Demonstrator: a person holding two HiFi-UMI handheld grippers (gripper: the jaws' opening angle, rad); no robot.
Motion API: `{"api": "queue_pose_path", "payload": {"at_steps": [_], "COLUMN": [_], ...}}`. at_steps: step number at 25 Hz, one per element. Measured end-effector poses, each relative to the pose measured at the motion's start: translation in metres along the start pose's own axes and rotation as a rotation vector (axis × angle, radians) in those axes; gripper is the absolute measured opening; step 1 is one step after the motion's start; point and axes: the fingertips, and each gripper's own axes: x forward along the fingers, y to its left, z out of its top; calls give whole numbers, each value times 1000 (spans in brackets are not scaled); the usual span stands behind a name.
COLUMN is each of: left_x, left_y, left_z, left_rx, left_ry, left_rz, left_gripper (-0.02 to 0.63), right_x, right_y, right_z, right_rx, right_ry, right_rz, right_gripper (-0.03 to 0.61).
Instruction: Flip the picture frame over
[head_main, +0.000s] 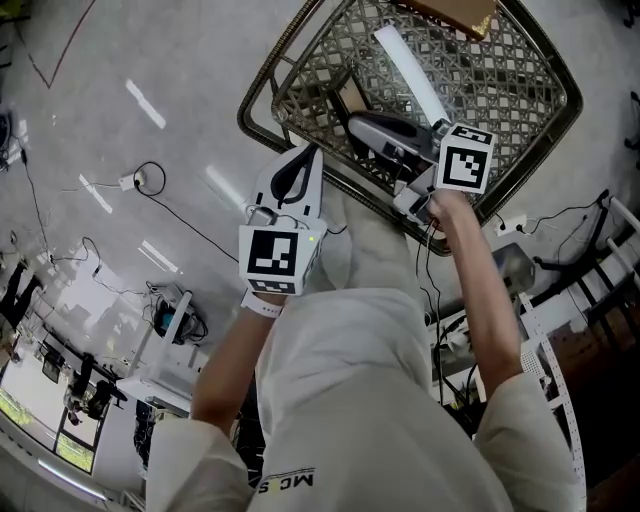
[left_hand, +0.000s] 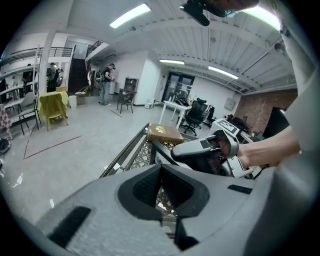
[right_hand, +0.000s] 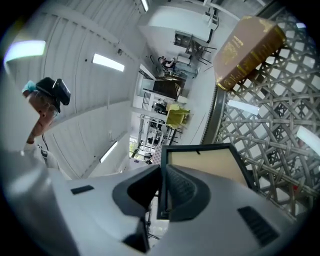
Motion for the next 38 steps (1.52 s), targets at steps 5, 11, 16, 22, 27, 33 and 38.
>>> {"api": "queue_pose_path", "payload": {"at_steps": [5, 11, 16, 22, 27, 33, 38], "left_x": [-1, -1, 2, 7, 11, 14, 19], "left_y": [2, -2, -4, -7, -11, -16, -23], "left_z": [-1, 1, 0, 1, 3, 7, 7], "left_rx": [2, 11, 10, 16, 23, 31, 35], "left_ry": [4, -2, 4, 11, 12, 17, 16], "left_rz": [6, -5, -7, -13, -22, -27, -37], "left_gripper": [25, 25, 25, 25, 25, 25, 25], "right_x": [-1, -5, -10, -23, -31, -46, -61], "right_y": [-2, -3, -5, -11, -16, -19, -31], "right_z": [2, 7, 11, 19, 23, 31, 33], "right_rx": [110, 174, 217, 226, 191, 134, 44], "right_ry": [-1, -12, -34, -70, -74, -83, -82], "right_rz": [70, 131, 198, 236, 237, 197, 110], "right_gripper": [54, 55, 55, 58, 60, 63, 64]}}
